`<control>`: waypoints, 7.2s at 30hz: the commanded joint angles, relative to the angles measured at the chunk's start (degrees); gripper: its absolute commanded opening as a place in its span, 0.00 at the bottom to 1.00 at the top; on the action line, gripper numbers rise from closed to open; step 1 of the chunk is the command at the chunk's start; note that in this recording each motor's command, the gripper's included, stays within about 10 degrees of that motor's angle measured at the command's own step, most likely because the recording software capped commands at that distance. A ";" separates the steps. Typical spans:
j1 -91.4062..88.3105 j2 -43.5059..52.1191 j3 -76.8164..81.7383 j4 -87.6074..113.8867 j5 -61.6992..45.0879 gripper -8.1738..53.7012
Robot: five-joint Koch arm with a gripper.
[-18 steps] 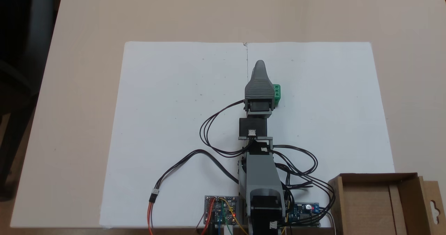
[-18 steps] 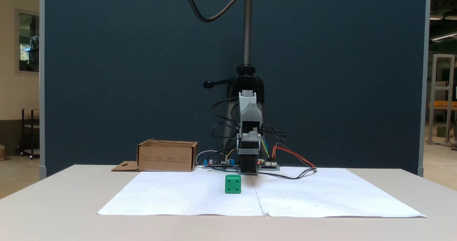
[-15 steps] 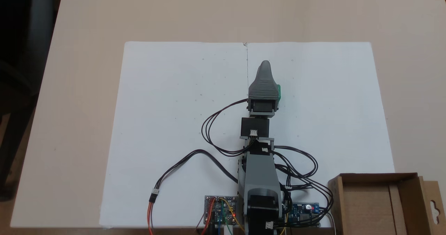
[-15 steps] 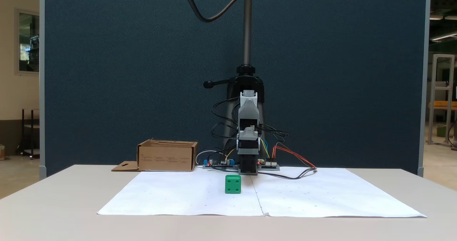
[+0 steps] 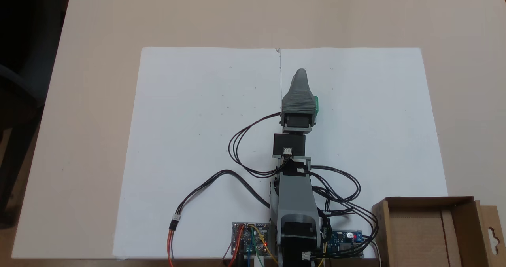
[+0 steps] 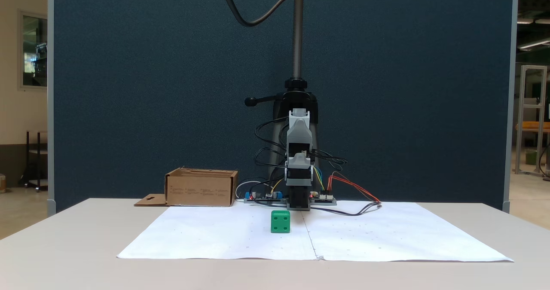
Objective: Grasp a green dice and put it in the bin.
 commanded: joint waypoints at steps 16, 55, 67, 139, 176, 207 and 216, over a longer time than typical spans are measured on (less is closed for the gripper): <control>6.24 6.59 -20.74 14.41 -5.10 0.79; 5.45 -15.64 -93.34 166.97 -3.25 0.84; 6.68 -24.79 -93.34 172.97 -4.66 0.87; 11.78 -43.15 -94.48 151.88 -14.41 0.85; 11.60 -47.64 -81.91 137.46 -11.25 0.83; 12.30 -51.15 -74.62 126.56 -10.81 0.71; 12.48 -51.15 -72.86 126.65 -10.81 0.32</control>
